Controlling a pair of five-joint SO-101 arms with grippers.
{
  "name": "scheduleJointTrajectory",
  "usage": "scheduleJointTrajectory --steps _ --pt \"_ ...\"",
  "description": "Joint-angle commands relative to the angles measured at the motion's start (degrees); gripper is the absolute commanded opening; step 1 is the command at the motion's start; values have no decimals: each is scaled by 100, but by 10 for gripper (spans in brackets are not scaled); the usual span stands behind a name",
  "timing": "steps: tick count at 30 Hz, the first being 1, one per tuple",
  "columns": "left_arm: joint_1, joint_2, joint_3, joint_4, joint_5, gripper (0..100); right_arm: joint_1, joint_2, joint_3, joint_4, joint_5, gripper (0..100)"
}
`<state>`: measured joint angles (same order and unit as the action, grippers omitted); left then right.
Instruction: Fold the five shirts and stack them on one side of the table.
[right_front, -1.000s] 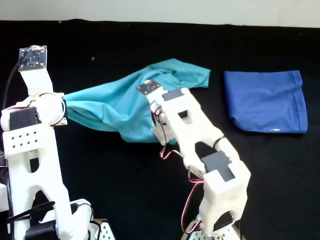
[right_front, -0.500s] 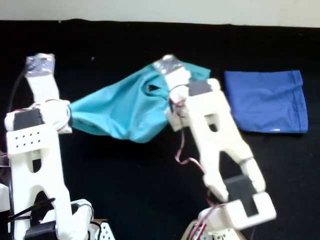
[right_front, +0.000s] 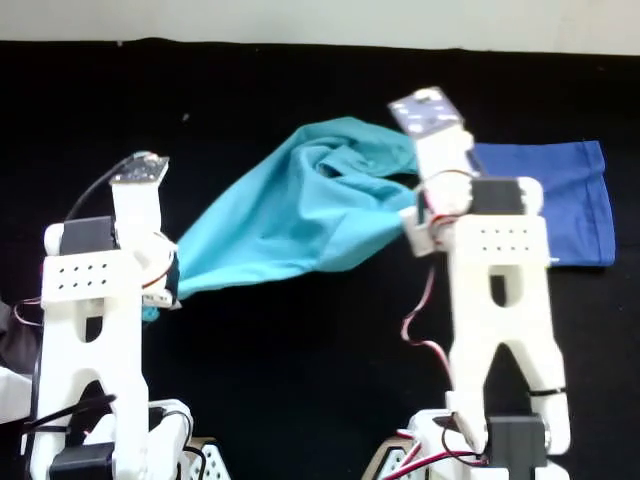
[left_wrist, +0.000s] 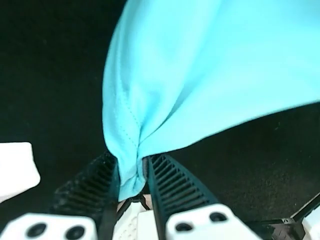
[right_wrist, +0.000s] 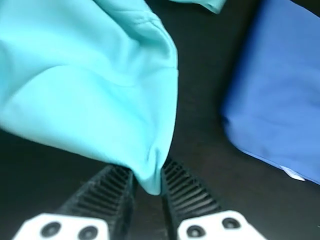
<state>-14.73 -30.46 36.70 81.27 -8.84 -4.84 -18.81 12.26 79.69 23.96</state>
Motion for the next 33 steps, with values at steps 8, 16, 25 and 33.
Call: scheduleJointTrajectory --steps 8,16,25,33 --pt "743 -180 -576 264 -44 9 488 -356 -110 -163 193 5" --pt "1015 -180 -3336 1099 -35 9 567 -347 -1938 -207 176 5" --pt "1015 -180 -5376 1591 -44 9 567 -347 -3969 -154 185 5" --pt "1007 -189 -6659 1776 -44 9 567 -347 -5226 -154 185 5"
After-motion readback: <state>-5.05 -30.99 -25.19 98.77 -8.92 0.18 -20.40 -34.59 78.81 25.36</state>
